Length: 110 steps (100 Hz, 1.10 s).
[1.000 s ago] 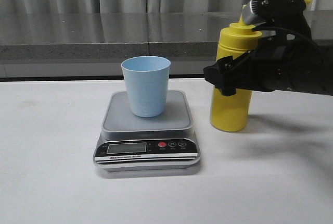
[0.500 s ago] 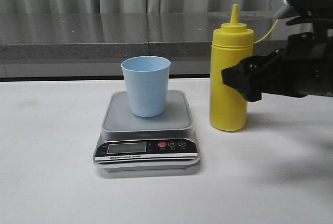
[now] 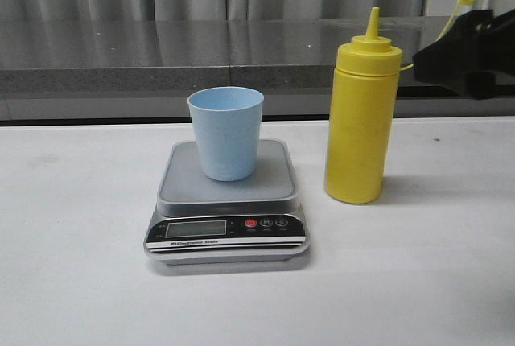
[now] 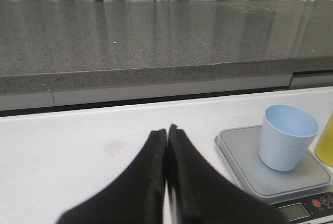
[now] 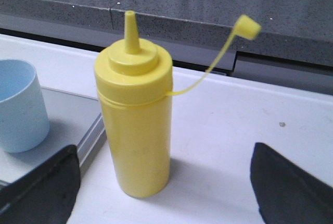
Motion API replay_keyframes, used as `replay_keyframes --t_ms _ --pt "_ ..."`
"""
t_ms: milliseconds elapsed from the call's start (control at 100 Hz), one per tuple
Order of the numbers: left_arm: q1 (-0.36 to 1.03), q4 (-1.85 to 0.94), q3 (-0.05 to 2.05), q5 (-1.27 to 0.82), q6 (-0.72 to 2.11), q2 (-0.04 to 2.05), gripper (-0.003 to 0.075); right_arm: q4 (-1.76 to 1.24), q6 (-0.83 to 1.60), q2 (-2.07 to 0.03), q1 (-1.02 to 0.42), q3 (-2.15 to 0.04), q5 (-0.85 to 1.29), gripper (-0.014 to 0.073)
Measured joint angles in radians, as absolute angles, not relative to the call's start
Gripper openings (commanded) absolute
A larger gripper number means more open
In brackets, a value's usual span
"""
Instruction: Pour seasoning into cup on scale with both arms
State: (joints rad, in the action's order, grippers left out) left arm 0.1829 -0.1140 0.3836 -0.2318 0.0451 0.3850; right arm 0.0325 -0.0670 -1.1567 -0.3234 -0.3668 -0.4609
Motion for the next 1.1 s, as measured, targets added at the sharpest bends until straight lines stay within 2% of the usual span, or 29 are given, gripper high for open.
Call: replay_keyframes --t_ms 350,700,800,1050,1100 --pt "0.183 -0.114 0.384 -0.232 0.045 0.385 -0.002 0.032 -0.067 -0.799 -0.272 -0.36 -0.109 0.0654" --pt "0.183 -0.114 0.384 -0.232 0.045 0.385 -0.002 0.032 -0.065 -0.512 -0.22 -0.36 0.106 0.0632" --pt "0.183 -0.114 0.384 -0.232 0.045 0.385 -0.002 0.032 -0.065 -0.467 -0.22 -0.359 0.159 0.0532" --pt "0.183 -0.114 0.384 -0.232 0.045 0.385 -0.002 0.032 -0.065 -0.423 -0.22 -0.358 0.227 0.0083" --pt "0.183 -0.114 0.384 -0.232 0.045 0.385 -0.002 0.032 -0.065 -0.422 -0.22 -0.358 0.227 0.0016"
